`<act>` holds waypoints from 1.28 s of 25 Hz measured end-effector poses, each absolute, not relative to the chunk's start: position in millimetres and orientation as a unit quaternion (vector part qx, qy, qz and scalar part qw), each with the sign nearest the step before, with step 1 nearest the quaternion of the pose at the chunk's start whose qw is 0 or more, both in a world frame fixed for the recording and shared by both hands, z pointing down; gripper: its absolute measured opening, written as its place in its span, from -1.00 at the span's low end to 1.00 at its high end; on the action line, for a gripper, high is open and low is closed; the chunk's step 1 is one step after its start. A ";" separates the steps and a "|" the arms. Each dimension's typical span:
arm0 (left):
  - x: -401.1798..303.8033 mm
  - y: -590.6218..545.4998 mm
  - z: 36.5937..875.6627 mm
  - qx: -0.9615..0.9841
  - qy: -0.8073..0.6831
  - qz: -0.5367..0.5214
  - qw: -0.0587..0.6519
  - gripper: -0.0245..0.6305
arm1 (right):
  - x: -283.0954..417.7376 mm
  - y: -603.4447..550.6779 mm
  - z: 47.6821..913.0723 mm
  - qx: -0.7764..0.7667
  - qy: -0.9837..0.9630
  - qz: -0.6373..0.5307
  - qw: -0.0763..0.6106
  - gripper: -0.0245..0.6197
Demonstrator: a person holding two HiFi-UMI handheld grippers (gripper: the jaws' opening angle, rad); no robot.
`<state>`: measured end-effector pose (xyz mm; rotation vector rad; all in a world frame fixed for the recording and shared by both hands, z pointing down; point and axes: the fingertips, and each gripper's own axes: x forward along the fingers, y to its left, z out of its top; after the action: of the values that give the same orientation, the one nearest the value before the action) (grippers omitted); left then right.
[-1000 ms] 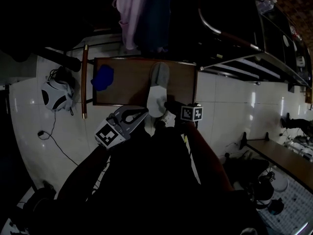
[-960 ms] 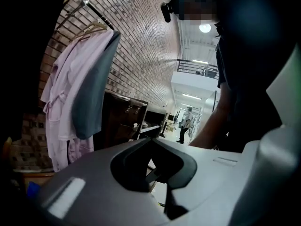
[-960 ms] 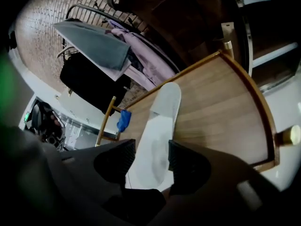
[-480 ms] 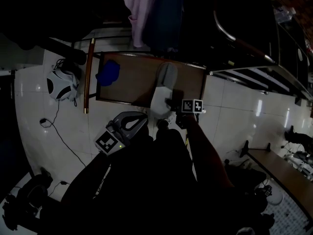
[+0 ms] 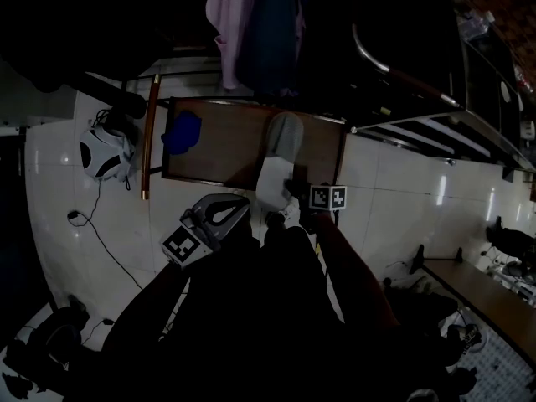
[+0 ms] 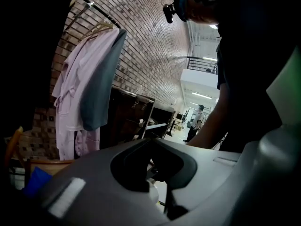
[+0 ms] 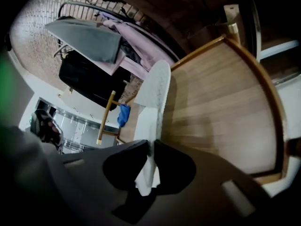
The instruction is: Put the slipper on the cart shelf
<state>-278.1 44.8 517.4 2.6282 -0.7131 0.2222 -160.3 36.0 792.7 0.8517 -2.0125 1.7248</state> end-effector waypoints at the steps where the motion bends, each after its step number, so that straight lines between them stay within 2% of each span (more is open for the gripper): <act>1: -276.3 44.3 515.4 0.943 -0.252 0.080 0.200 -0.91 | -156.7 38.5 784.6 0.302 -0.714 0.607 0.171 -0.78; 10: -251.5 32.2 482.6 0.959 -0.224 0.059 0.165 -0.91 | -126.8 34.5 659.2 0.330 -0.791 0.506 0.100 -0.79; 19: -227.2 16.7 428.8 0.968 -0.220 0.045 0.109 -0.91 | -110.1 2.5 513.0 0.380 -0.881 0.278 0.051 -0.79; 23: -223.8 11.8 402.0 0.970 -0.224 0.028 0.094 -0.91 | -111.1 -3.4 457.5 0.392 -0.901 0.178 0.053 -0.79; 32: -231.9 -1.1 380.8 0.966 -0.238 0.014 0.096 -0.91 | -116.1 -15.3 404.7 0.400 -0.909 0.117 0.025 -0.79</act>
<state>-231.9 -1.1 380.8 2.8636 -0.7062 0.0413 -116.1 -15.3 404.7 1.2362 -2.8106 0.3614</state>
